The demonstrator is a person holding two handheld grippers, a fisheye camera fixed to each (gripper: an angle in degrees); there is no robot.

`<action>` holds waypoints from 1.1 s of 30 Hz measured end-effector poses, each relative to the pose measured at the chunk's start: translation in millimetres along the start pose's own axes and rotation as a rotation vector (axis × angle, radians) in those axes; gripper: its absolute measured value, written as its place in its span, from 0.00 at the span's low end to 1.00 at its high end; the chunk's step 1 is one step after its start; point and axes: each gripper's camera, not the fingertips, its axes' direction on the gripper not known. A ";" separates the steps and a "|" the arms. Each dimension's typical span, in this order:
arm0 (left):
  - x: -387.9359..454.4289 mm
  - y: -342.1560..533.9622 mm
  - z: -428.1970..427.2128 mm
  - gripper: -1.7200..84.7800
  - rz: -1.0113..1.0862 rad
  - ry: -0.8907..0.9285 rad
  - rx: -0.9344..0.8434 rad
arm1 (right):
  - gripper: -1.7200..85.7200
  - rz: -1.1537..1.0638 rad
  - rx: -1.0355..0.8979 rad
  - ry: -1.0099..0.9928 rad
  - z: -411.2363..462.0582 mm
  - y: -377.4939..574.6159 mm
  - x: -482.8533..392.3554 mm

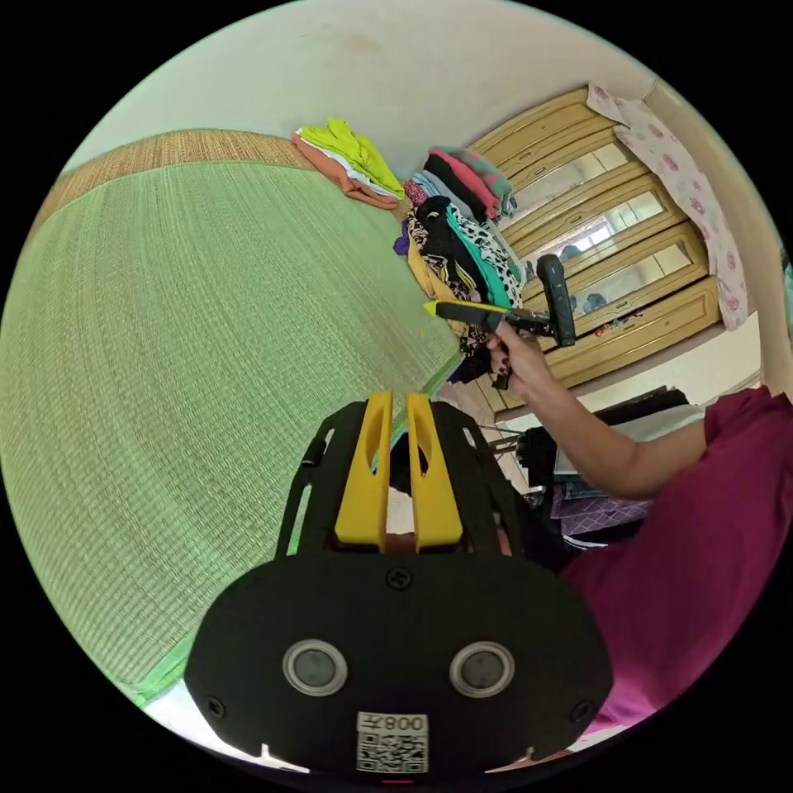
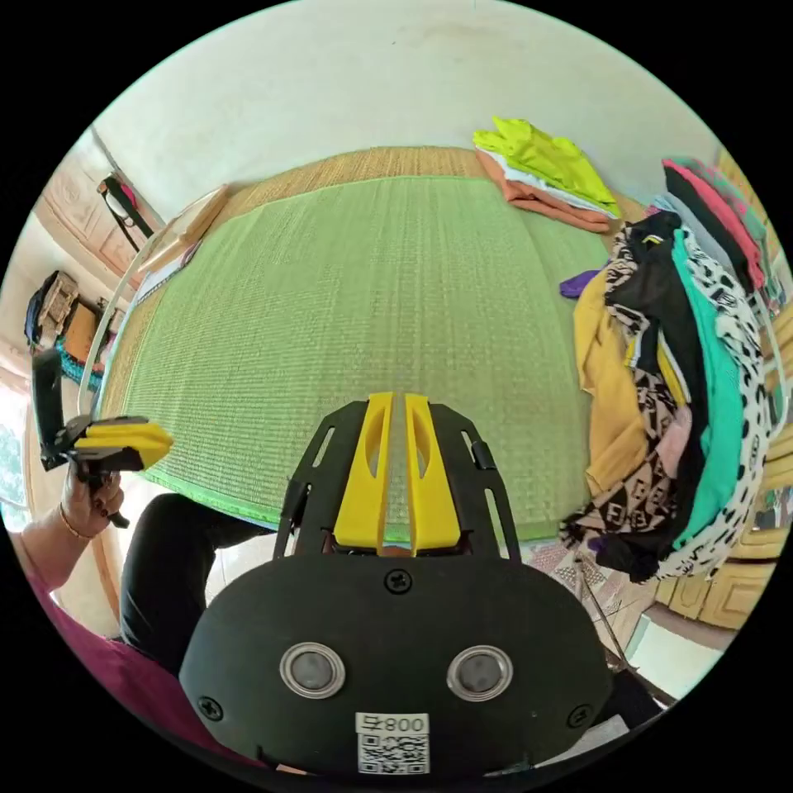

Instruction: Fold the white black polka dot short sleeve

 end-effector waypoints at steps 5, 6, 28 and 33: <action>1.2 75.8 -14.8 0.05 -0.181 0.034 0.013 | 0.10 0.221 0.164 0.046 -68.1 7.3 109.4; 1.2 79.9 -13.3 0.05 -0.198 0.037 0.007 | 0.11 0.256 0.201 0.083 -80.9 6.6 130.0; 59.0 35.5 105.3 0.02 -0.141 0.233 -0.072 | 0.07 0.469 0.149 0.057 -33.8 -55.8 307.4; 65.1 39.1 108.2 0.02 -0.140 0.243 -0.050 | 0.04 0.379 0.288 -0.059 -68.2 -9.4 281.4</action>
